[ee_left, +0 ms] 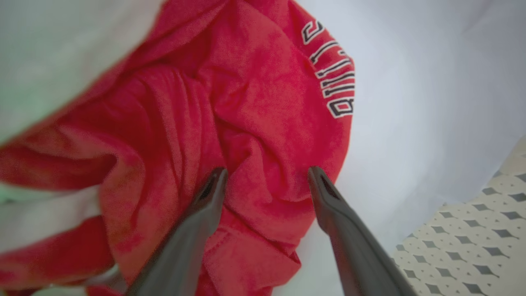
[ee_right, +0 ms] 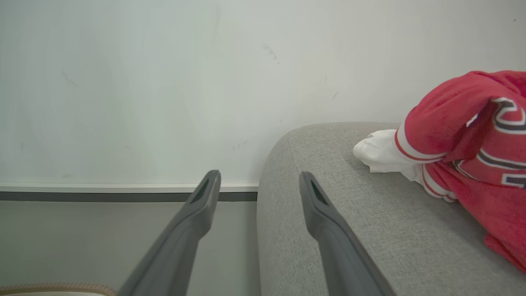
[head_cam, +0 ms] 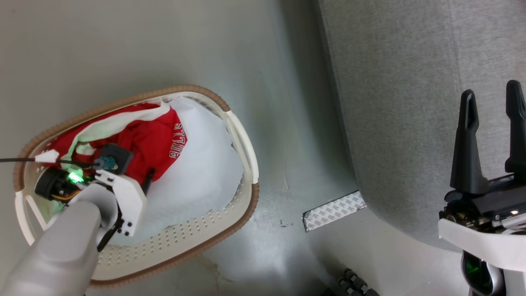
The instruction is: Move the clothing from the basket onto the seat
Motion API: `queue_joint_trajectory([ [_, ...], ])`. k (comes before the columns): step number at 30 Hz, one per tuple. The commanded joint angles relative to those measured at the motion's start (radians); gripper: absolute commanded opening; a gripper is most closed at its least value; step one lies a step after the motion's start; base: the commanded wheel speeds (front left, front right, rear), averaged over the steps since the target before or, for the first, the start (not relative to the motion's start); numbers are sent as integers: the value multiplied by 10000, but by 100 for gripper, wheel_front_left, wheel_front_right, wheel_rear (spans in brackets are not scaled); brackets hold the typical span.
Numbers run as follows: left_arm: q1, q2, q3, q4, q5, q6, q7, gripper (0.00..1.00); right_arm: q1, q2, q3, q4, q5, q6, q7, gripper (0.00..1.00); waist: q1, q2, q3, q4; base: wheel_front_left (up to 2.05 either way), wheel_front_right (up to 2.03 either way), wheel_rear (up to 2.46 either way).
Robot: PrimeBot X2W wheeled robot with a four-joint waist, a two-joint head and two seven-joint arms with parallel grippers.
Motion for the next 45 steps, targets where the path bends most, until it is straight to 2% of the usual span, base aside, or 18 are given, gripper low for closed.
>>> queue_joint_trajectory([
  [1, -175, -3, -61, 149, 122, 78, -78, 100, 147, -13, 33, -90, -43, -22, -24, 100, -1, 0, 97, 95, 0, 0, 0],
  [13, -874, -659, -699, 1110, 340, 27, -518, 100, 631, -13, -66, -405, -476, -22, -24, 100, -1, 0, 353, 391, 0, 0, 0],
  [14, -908, -716, -757, 1187, 313, 12, -561, 59, 672, -13, -83, -430, -484, -22, -24, 100, -1, 0, 367, 412, 0, 0, 0],
  [15, -923, -768, -814, 1264, 268, 16, -619, 48, 724, -13, -100, -455, -483, -22, -24, 100, -1, 0, 377, 432, 0, 0, 0],
  [16, -951, -809, -872, 1344, 228, 5, -659, 19, 759, -13, -119, -474, -485, -22, -24, 100, -1, 0, 381, 450, 0, 0, 0],
  [17, -981, -849, -947, 1430, 203, -4, -728, 0, 794, -13, -129, -496, -502, -22, -24, 100, -1, 0, 383, 467, 0, 0, 0],
  [25, -1179, -1209, -1429, 1736, -364, -7, -1289, 0, 945, -13, -247, -653, -640, -22, -24, 100, -1, 0, 375, 562, 1, 1, 1],
  [28, -1081, -1367, -1501, 1420, -1092, -4, -1655, 0, 792, -12, -139, -531, -489, -22, -24, 100, -1, 0, 273, 547, 0, 0, 0],
  [32, -936, -1167, -1696, 697, -2072, -5, -1969, 0, 500, -12, 47, -285, -333, -22, -24, 100, -1, 0, -40, 492, 0, 0, 0],
  [40, -52, -1104, -2077, -1393, -4636, -7, -2018, 0, 429, -15, -318, 458, -445, -22, -24, 100, -1, 0, -1805, 1043, 0, 0, 0],
  [45, 604, -792, -2054, -2709, -5751, -7, -2144, 0, 682, -18, -508, 1020, -474, -22, -26, 100, -1, 0, -3204, 1384, 0, 0, 0],
])
